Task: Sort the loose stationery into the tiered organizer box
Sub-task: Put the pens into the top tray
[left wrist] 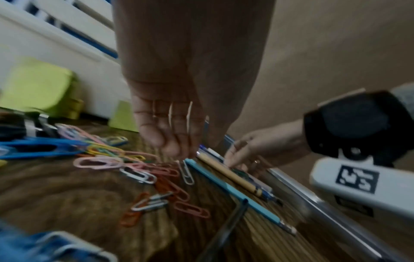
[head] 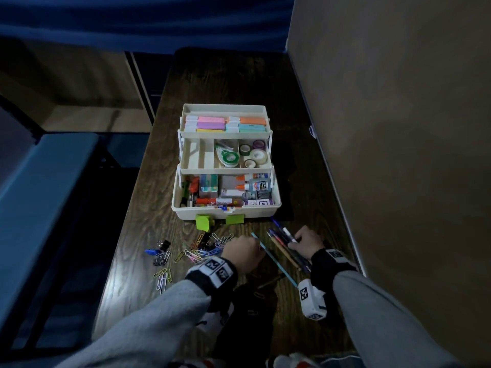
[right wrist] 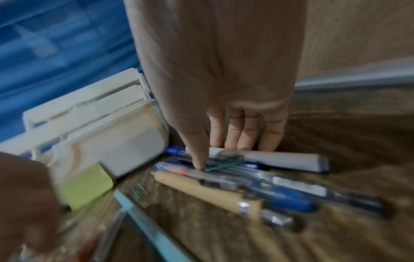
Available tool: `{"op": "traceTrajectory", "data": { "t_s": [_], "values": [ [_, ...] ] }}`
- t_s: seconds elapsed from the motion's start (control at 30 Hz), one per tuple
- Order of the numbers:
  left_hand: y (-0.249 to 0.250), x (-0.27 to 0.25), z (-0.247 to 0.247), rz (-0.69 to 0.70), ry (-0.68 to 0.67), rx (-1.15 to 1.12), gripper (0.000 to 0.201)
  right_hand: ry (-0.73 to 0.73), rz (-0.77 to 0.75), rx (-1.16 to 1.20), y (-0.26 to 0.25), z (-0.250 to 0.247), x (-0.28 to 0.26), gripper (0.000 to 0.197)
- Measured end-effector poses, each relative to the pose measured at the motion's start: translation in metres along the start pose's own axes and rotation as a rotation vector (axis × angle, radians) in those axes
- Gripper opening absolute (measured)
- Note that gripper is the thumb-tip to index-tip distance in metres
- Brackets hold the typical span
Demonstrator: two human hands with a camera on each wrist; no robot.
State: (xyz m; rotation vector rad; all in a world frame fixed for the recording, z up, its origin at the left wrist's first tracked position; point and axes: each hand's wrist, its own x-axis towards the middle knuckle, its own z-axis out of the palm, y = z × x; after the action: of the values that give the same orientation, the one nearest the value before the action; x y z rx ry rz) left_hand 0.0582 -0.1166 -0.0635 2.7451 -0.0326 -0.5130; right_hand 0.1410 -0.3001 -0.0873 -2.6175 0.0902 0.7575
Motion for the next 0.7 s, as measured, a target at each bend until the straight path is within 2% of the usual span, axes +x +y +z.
{"op": "traceTrajectory", "data": {
  "t_s": [0.2, 0.4, 0.6, 0.7],
  "values": [
    [0.025, 0.034, 0.017, -0.204, -0.077, -0.047, 0.045, -0.063, -0.003, -0.143, -0.009, -0.001, 0.001, 0.052],
    [0.022, 0.046, 0.013, -0.337, -0.166, -0.223, 0.032, -0.063, -0.079, -0.23, -0.017, 0.0, 0.001, 0.044],
    [0.018, 0.046, 0.005, -0.394, -0.226, -0.426, 0.025, -0.005, -0.127, -0.3, -0.021, 0.008, -0.003, 0.045],
    [0.013, 0.043, 0.003, -0.399, -0.203, -0.502, 0.027, -0.003, -0.13, -0.332, -0.023, 0.011, -0.001, 0.04]
  ]
}}
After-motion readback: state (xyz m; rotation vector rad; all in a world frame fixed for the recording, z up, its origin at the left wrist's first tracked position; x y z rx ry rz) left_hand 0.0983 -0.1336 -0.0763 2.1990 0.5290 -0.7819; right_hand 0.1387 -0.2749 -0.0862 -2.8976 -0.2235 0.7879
